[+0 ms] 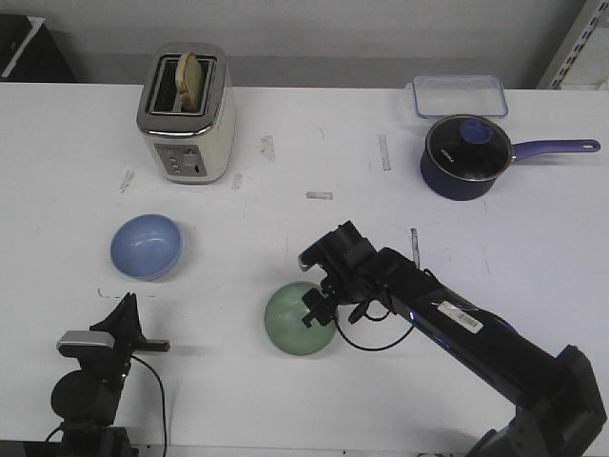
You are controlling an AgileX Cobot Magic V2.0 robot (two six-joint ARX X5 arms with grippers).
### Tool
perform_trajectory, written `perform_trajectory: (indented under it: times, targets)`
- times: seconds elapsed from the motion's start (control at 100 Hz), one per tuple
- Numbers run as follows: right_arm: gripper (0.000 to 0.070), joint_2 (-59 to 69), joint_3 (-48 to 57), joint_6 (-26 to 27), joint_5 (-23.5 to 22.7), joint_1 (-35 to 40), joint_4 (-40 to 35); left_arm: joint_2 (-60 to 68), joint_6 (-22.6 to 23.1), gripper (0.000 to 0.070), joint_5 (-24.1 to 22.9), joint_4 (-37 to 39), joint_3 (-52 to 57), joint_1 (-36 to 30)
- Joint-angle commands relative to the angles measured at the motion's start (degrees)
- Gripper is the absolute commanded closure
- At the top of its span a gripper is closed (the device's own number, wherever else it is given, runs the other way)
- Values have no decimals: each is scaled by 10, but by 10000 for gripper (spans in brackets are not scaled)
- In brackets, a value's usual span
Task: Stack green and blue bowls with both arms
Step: 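Set the green bowl down, release, and retract the right gripper, then reach the left gripper to the light blue bowl and grasp its rim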
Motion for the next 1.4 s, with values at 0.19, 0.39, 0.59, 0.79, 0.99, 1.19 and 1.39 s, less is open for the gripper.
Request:
perform_trajectory:
  times: [0.19, 0.39, 0.59, 0.79, 0.99, 1.19, 1.39]
  targets:
    - [283, -68, 26, 1, 1, -19, 26, -1, 1, 698, 2, 7, -12, 1]
    - [569, -163, 26, 1, 6, -75, 54, -1, 1, 698, 2, 9, -12, 1]
    - [697, -252, 16, -15, 67, -163, 28, -1, 1, 698, 2, 8, -12, 1]
    - [697, -349, -68, -30, 76, -269, 29, -1, 1, 698, 2, 8, -12, 1]
    - [697, -471, -226, -29, 76, -346, 108, -1, 1, 698, 2, 8, -12, 1]
    - [697, -572, -349, -29, 76, -364, 147, -1, -8, 699, -2, 9, -10, 1]
    - [697, -624, -394, -29, 76, -364, 173, 0, -40, 699, -21, 9, 42, 1]
